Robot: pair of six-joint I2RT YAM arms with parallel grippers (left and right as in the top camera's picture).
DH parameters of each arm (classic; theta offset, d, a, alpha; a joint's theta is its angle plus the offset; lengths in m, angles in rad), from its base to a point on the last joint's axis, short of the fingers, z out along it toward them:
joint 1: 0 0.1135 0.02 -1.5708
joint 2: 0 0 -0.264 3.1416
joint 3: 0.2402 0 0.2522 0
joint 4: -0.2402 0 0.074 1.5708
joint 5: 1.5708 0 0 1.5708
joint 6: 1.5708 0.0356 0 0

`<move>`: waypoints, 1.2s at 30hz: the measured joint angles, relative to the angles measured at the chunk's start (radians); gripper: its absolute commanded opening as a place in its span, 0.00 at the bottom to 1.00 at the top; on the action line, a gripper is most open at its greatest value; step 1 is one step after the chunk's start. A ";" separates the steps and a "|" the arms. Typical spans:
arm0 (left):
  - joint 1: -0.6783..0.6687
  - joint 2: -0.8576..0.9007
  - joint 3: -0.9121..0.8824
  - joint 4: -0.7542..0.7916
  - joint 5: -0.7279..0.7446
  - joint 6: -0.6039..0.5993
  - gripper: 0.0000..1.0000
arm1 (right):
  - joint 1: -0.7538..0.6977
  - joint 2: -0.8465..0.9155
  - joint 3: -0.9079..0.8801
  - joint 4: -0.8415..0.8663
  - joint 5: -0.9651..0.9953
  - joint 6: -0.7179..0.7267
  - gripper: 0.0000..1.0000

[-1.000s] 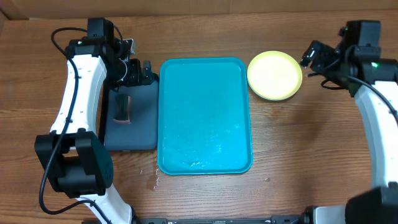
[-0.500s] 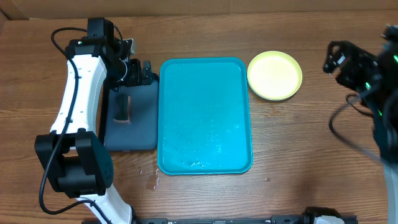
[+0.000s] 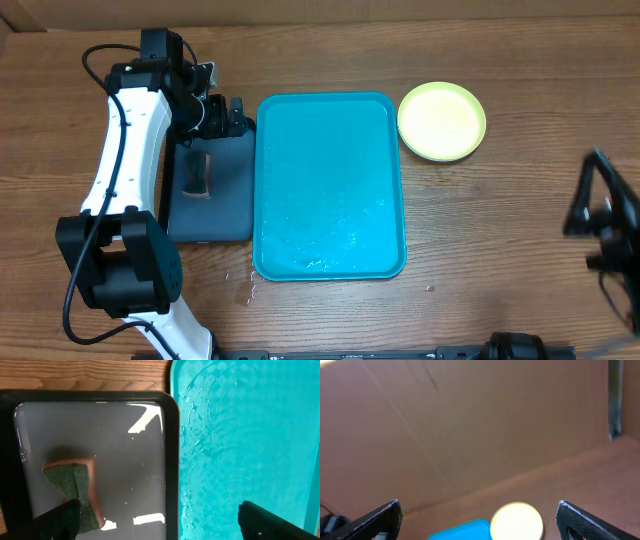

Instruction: Clean dirty plates on tray and stack at the side

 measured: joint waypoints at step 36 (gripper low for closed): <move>0.000 0.000 0.000 0.000 0.000 0.000 1.00 | 0.001 -0.630 -0.868 0.675 -0.094 0.003 1.00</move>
